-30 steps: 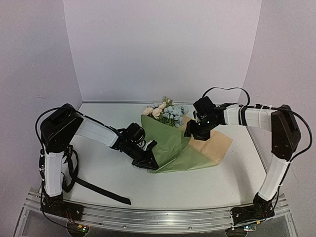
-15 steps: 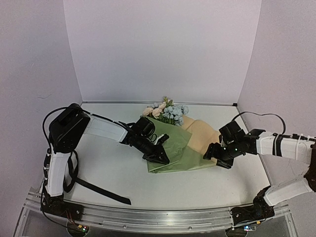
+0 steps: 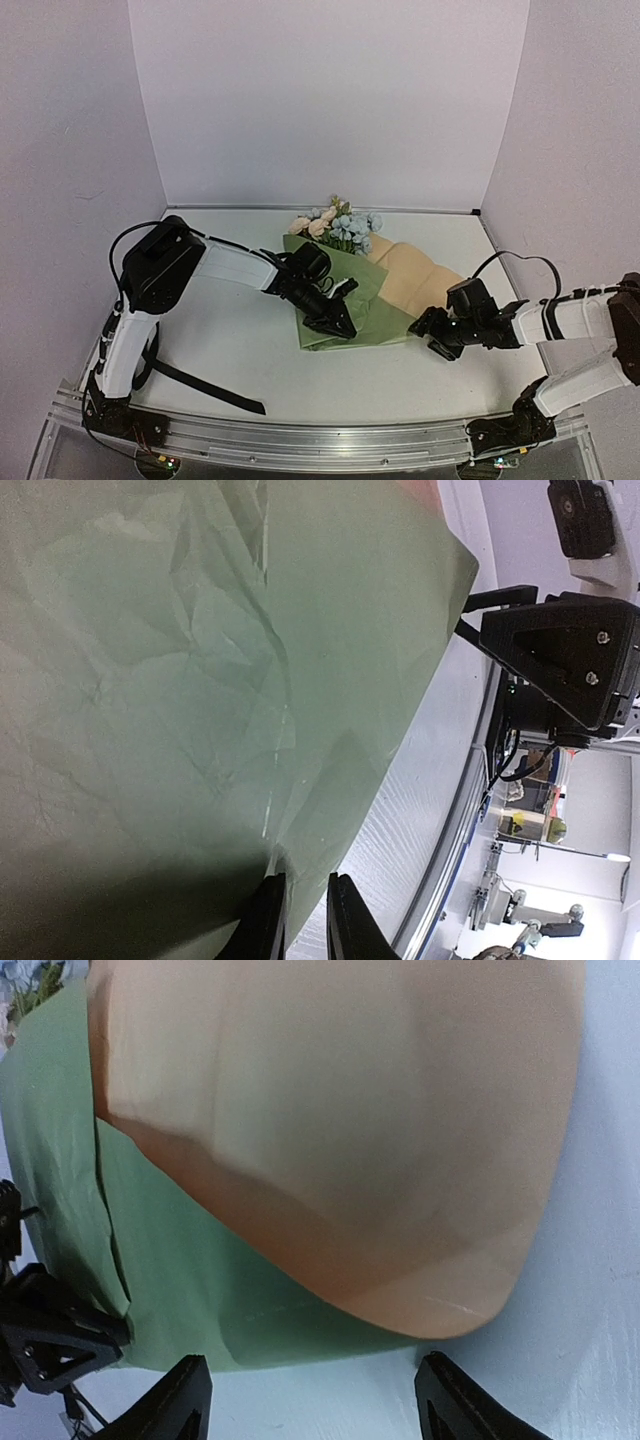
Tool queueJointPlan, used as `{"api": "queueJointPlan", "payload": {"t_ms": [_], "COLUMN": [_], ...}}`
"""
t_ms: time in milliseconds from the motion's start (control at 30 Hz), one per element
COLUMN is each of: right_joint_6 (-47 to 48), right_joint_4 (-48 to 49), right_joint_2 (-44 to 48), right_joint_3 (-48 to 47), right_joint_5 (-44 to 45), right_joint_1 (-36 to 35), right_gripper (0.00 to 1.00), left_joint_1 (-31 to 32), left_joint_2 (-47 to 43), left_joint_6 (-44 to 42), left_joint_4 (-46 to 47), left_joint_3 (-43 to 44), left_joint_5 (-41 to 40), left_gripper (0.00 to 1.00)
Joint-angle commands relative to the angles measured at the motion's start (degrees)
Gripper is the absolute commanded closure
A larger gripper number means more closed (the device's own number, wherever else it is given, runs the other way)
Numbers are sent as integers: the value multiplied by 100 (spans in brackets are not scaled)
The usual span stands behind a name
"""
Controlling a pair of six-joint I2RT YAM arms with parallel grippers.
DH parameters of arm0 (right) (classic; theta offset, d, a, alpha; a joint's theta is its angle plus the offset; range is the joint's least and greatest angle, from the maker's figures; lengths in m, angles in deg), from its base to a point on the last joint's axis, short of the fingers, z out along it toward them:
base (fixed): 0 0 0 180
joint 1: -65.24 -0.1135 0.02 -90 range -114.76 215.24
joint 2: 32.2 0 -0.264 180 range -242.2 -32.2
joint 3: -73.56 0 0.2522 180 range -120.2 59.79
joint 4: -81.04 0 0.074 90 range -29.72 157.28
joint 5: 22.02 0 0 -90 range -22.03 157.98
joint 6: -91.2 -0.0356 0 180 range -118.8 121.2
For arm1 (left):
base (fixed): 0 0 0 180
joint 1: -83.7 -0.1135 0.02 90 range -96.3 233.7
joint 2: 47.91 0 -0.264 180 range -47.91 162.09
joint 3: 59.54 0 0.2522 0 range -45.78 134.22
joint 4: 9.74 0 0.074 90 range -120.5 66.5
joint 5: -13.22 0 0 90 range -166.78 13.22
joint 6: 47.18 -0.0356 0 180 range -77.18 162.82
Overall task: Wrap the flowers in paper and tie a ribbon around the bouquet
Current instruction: Press the fold line on the 2/3-folded wrapping paper, then pick up the right corner of the flattened wrapping paper from the center of the board.
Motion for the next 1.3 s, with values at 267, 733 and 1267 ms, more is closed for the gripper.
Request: {"api": "queueJointPlan", "payload": {"t_ms": [267,733,1267], "right_joint_6": [-400,282,1105], "right_joint_4": [1548,1418,-65], "right_joint_2": [-388,133,988], "right_joint_3": [683,461,-271], "right_joint_5": [826,906,1391], "right_joint_1": [32,-35,-744], "right_gripper": [51,100,100], "left_joint_1": [48,49,9], "left_joint_2": [206,220,-226], "left_joint_6": [-30,-14,0], "left_joint_4": [-116,-71,136], "left_joint_3": [306,175,305], "left_joint_5": [84,80,362], "left_gripper": [83,83,83]}}
